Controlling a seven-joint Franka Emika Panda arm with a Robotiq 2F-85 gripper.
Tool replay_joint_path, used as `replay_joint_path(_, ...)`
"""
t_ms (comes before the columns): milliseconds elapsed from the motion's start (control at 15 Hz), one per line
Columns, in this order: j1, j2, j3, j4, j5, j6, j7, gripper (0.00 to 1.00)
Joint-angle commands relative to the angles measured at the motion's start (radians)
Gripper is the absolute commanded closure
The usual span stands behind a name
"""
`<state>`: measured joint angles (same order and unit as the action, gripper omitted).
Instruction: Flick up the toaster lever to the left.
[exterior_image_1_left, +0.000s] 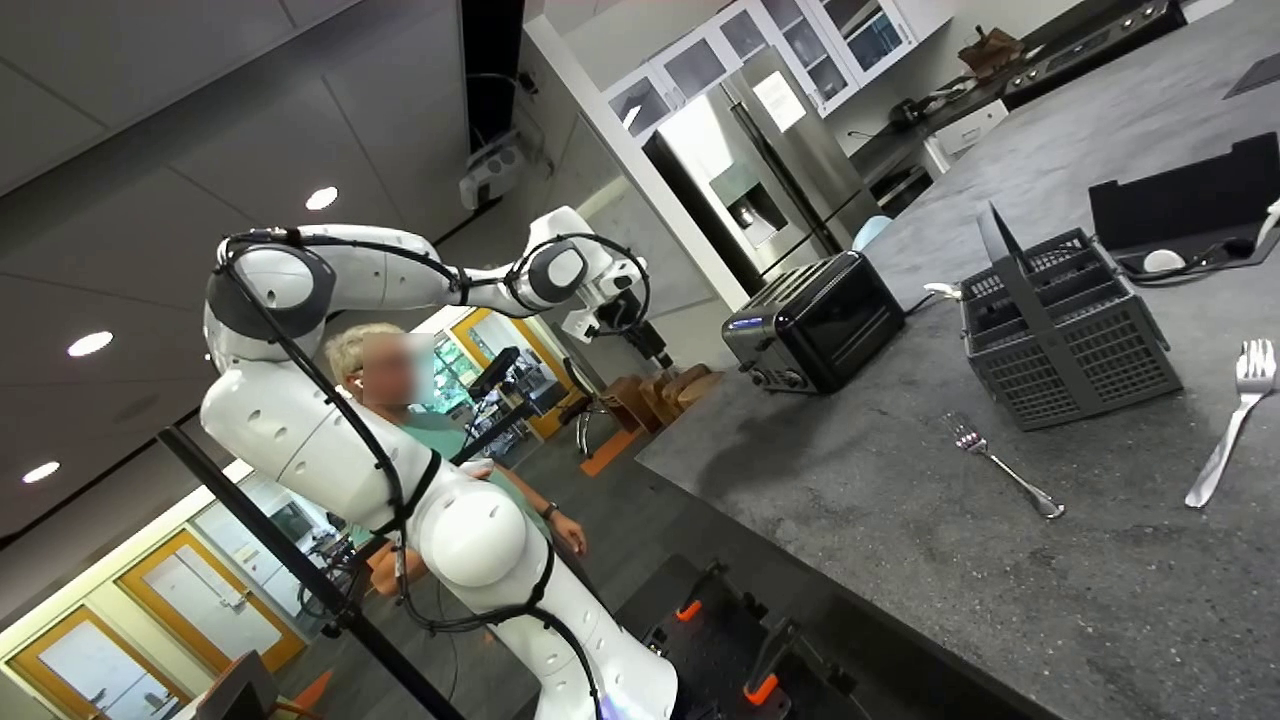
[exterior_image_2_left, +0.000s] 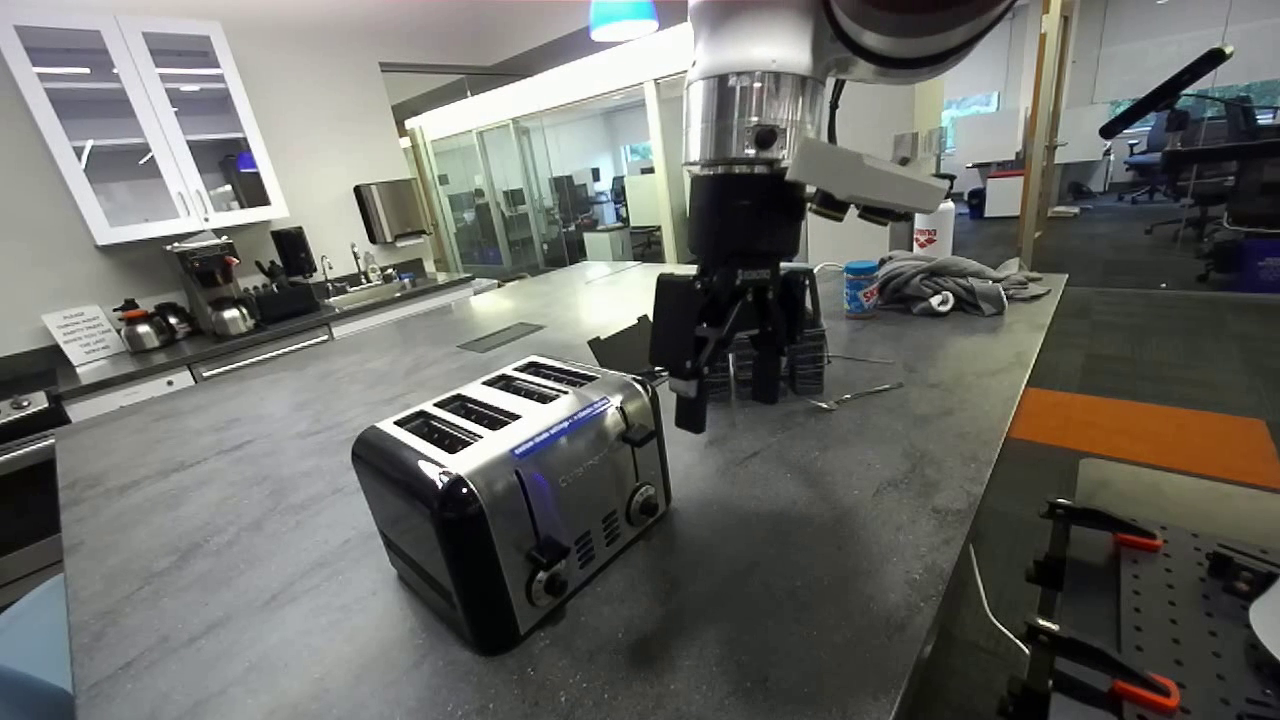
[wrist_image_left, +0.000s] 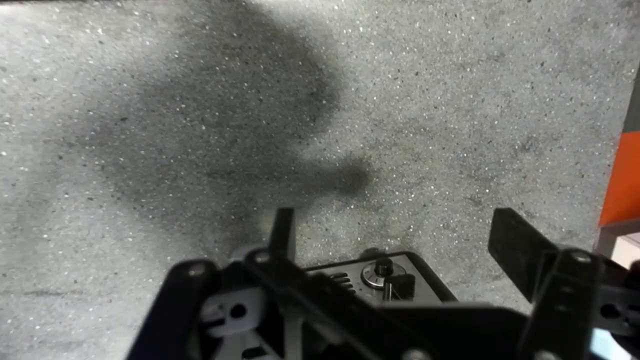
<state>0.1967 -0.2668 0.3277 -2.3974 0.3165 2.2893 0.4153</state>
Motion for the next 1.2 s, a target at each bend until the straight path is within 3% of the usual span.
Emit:
replay_joint_path(0,-0.003,0.057,0.044,0.021,-0.104,0.11,0.15,0.26)
replay_joint_path(467,-0.024,0.149,0.075,0.037,-0.47,0.197,0.481,0.76)
replay_joint_path(667,-0.009,0.19,0.056,0.042,-0.591,0.24,0.536,0.99)
replay_joint_path(1133,0.013,0.294,0.009,0.054,-0.794,0.338,0.598,1.0)
